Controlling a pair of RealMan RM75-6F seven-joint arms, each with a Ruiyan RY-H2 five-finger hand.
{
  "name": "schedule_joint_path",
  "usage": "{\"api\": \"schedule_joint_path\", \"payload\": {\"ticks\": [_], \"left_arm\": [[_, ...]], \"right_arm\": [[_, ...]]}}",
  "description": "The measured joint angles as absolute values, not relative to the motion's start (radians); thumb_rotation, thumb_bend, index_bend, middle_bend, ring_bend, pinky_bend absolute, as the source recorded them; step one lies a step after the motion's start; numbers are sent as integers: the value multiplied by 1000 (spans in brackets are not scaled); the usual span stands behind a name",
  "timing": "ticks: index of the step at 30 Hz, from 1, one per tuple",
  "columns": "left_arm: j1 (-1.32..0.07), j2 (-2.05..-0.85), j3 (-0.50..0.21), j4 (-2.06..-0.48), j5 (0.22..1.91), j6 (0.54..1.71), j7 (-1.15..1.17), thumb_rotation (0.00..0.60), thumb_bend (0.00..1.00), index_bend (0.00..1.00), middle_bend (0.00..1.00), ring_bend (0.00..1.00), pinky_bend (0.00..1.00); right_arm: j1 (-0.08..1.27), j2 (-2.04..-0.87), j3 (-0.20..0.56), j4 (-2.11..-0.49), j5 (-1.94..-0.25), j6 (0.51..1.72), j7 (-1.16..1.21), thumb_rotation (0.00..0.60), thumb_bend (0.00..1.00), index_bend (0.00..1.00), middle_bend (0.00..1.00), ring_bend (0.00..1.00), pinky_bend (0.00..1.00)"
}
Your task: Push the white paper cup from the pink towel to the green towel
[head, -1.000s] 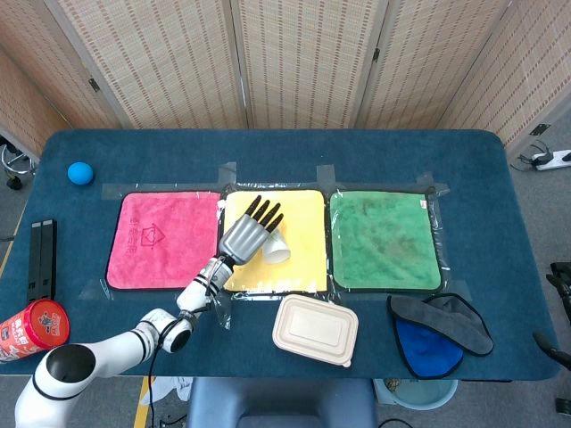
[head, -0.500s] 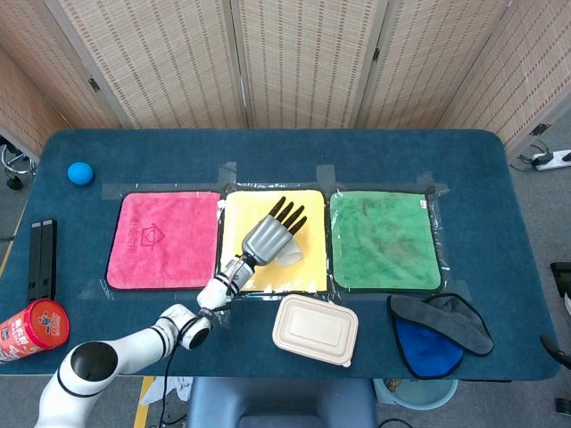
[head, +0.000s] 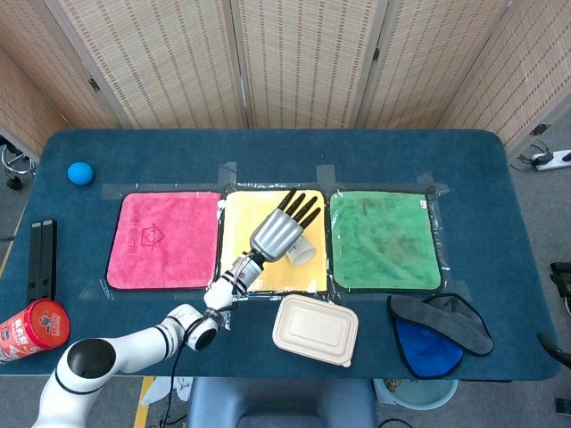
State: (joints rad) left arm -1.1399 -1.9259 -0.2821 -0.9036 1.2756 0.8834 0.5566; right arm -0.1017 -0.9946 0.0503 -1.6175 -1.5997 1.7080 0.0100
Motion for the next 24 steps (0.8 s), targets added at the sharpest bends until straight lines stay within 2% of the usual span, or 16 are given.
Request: {"api": "schedule_joint_path", "payload": {"ticks": [9, 12, 18, 24], "left_arm": [[-1017, -1756, -267, -1054, 1269, 969, 485, 600, 341, 1, 0, 0, 16], [-969, -1690, -257, -1122, 1260, 991, 461, 600, 341, 18, 0, 1, 16], [-867, -1537, -231, -1281, 1243, 1044, 430, 600, 361, 64, 1, 2, 16], [-790, -1422, -206, -1400, 1227, 1082, 412, 600, 386, 67, 5, 4, 16]], "right_arm": [[-14, -952, 52, -1665, -1680, 1622, -19, 600, 207, 140, 90, 143, 108], [39, -934, 53, -1692, -1719, 1555, -29, 600, 207, 142, 96, 142, 108], [213, -893, 66, -1754, -1780, 1323, -13, 600, 210, 145, 113, 151, 108], [453, -888, 112, -1791, -1786, 1030, 19, 600, 229, 156, 130, 167, 108]]}}
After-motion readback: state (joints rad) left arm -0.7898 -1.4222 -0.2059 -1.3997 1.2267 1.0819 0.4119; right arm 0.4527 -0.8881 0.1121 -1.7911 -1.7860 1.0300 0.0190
